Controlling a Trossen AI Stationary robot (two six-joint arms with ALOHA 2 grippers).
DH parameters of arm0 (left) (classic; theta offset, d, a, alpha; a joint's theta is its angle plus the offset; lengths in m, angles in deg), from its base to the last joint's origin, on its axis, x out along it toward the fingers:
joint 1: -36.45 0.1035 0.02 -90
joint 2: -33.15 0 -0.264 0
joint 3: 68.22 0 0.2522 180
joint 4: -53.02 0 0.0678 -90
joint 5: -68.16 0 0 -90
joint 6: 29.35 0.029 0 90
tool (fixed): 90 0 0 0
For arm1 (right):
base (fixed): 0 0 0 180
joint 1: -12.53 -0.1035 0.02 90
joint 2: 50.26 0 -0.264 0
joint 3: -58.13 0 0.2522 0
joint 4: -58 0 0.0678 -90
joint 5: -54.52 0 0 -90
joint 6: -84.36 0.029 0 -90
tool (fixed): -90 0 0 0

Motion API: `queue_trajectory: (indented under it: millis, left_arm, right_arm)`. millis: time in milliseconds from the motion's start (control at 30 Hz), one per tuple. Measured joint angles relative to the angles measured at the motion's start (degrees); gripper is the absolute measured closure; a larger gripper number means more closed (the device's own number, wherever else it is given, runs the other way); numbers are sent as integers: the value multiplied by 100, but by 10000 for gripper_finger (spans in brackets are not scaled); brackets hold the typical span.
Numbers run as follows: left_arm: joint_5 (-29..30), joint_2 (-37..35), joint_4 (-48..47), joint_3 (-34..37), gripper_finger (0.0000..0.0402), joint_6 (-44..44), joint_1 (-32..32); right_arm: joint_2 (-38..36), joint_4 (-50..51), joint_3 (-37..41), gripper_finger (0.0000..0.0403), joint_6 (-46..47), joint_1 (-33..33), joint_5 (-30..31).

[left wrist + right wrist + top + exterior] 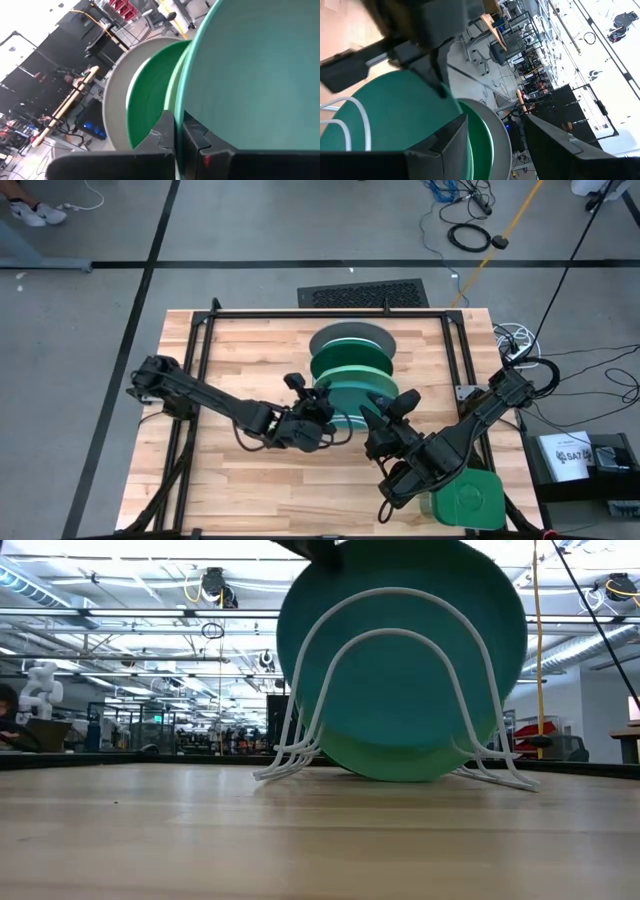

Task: Sort dishes
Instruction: Put the blue plate into the dish rack

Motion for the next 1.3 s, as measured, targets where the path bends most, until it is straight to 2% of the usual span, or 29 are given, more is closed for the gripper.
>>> queue_trajectory:
  millis: [200,300,633,733,1033,1200,1300]
  left_arm:
    - [-3,152,-8,0,399,-24,0]
    - [3,152,-4,0,381,-17,0]
    - [38,124,1,-1,250,-24,-30]
    - [39,11,65,0,227,-26,-137]
    - [36,-530,203,-4,222,-29,-422]
    - [-78,-534,434,-9,221,-34,-345]
    - [-345,-479,543,-9,221,-41,-218]
  right_arm:
    - [0,2,0,216,0,0,-2]
    - [0,3,0,216,0,0,-2]
    - [0,1,0,216,0,0,-2]
    - [0,4,0,216,0,0,-3]
    - [0,11,0,216,0,0,-4]
    - [0,0,0,216,0,9,-4]
    - [0,-22,0,216,0,9,-2]
